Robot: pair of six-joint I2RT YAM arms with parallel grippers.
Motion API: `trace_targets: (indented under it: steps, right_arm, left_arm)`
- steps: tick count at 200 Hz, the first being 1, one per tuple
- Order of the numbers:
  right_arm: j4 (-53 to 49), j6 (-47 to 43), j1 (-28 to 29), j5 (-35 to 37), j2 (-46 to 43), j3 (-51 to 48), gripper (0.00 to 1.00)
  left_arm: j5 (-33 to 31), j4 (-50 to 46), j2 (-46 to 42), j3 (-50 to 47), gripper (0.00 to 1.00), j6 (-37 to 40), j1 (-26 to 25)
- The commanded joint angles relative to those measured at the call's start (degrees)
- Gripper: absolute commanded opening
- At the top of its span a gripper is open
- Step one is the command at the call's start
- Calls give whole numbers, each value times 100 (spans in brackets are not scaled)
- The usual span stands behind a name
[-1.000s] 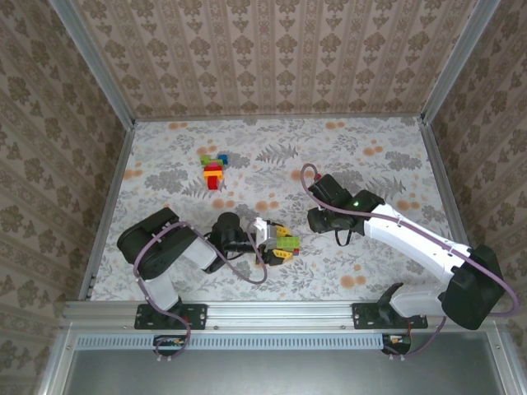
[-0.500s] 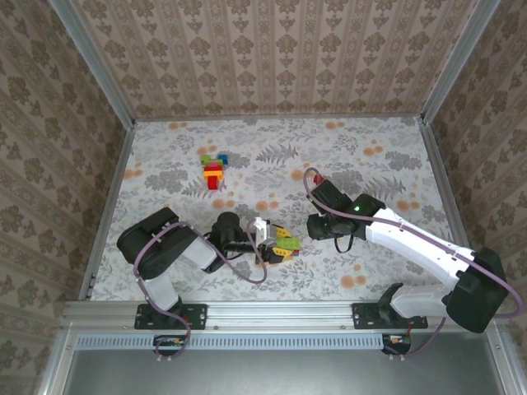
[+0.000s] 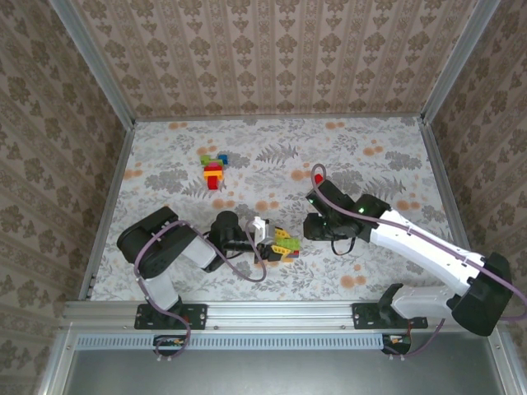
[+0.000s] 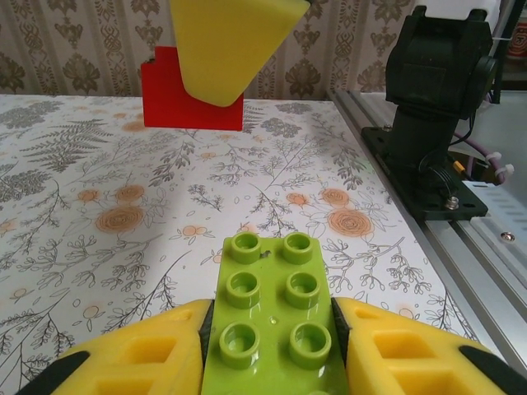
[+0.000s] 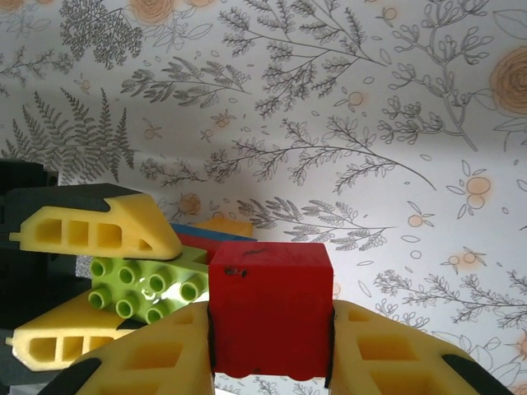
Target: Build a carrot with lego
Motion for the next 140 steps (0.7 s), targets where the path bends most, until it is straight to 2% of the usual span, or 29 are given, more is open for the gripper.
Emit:
trace_targets:
  steps: [1,51,140]
  right_arm:
    - [-136,270,115,-72,155,217,26]
    - [-134,629,399,67,469,396,25]
    - [-275,863,563,86,745,444,25]
  left_arm:
    - [197,131,125,50,34,-20,46]
    - [124,128,225,47,26,55,50]
    - [-55,119,382,-3,25,200,41]
